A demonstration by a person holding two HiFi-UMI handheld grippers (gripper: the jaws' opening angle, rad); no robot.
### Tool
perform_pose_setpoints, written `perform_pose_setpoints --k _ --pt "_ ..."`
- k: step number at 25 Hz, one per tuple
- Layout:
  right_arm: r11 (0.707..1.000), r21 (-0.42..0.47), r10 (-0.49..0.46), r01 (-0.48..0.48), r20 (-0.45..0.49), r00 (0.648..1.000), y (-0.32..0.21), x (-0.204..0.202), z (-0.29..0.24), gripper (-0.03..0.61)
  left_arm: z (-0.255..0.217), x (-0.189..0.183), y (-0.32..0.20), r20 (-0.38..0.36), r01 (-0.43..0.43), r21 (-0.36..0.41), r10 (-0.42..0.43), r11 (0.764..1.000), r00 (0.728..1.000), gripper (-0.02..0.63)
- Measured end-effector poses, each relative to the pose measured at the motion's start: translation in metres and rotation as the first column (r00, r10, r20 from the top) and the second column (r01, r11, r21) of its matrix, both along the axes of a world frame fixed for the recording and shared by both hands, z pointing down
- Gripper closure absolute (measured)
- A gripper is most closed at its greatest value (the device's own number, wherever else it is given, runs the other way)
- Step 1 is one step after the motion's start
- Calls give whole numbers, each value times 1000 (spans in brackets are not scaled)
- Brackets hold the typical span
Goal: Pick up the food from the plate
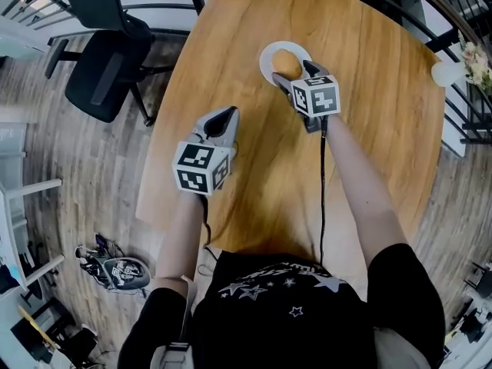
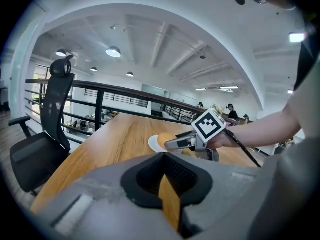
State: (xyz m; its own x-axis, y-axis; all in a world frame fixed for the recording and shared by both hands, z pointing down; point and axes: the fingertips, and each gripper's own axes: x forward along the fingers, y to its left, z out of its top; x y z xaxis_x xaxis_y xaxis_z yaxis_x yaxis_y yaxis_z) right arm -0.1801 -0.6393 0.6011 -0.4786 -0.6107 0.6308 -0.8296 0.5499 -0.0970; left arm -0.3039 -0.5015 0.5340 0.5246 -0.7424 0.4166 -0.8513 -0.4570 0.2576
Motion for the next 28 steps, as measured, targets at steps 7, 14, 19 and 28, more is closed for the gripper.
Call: perform_pose_setpoints --k 7,14,19,28 --pt "1000 -13 29 -29 -17 999 -9 -2 8 219 9 1 4 -4 4 -20 -4 1000 1000 612" --pt "1000 -21 3 -4 -26 1000 -7 -4 7 252 9 3 9 -2 1 -22 -1 1000 1000 612" --pt "1000 -20 -4 3 -15 1000 -1 -3 -3 253 8 4 16 1 -2 -21 2 1000 1000 612" --pt "1000 3 -2 2 -10 1000 18 5 -34 255 2 5 40 5 -9 -26 10 1000 1000 612"
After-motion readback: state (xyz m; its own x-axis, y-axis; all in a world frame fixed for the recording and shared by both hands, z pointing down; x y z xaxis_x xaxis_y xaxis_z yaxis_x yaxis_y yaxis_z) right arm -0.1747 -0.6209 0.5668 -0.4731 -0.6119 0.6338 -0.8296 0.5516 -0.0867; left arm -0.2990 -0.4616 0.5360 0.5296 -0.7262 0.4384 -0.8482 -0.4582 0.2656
